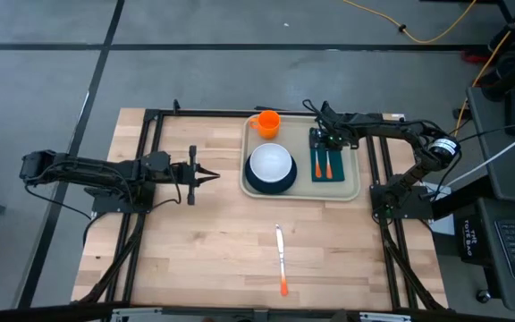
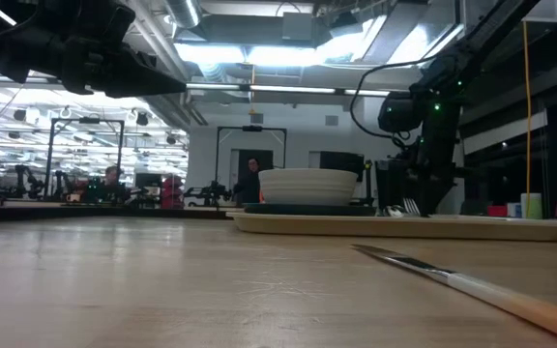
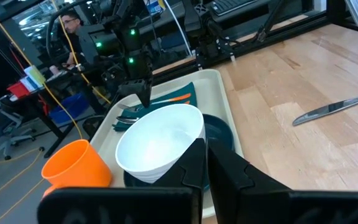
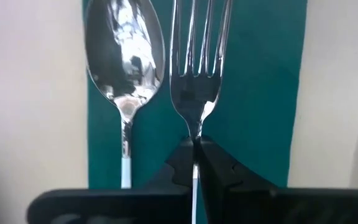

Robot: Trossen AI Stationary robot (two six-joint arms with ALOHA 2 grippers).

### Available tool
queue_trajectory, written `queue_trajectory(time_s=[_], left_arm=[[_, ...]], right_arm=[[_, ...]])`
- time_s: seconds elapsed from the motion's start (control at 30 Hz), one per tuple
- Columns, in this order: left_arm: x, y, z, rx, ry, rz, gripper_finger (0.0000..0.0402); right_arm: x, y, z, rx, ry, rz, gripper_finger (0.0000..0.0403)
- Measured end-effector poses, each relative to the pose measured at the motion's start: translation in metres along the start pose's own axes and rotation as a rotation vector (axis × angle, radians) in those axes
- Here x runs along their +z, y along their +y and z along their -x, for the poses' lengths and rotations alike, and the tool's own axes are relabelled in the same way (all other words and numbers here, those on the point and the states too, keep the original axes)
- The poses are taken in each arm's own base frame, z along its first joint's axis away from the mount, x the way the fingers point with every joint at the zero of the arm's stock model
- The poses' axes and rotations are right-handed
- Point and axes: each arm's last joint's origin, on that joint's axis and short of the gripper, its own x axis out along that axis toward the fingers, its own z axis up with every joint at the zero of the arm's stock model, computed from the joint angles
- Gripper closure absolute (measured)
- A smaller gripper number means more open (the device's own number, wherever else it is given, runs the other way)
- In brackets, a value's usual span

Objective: Set up tray
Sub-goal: Put the orange fork to the right of the orange spoon on the serving tray

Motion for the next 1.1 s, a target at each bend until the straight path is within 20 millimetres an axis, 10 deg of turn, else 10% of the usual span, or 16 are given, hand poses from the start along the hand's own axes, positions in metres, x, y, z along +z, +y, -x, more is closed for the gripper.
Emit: queue_trajectory(time_s=[1.1], left_arm=[[0.0, -0.0001, 0.0, 0.0, 0.0, 0.0, 0.0391]], right_arm=[[0.0024, 0.0007, 0.0001, -0.014, -0.045, 0.013, 0.0393]])
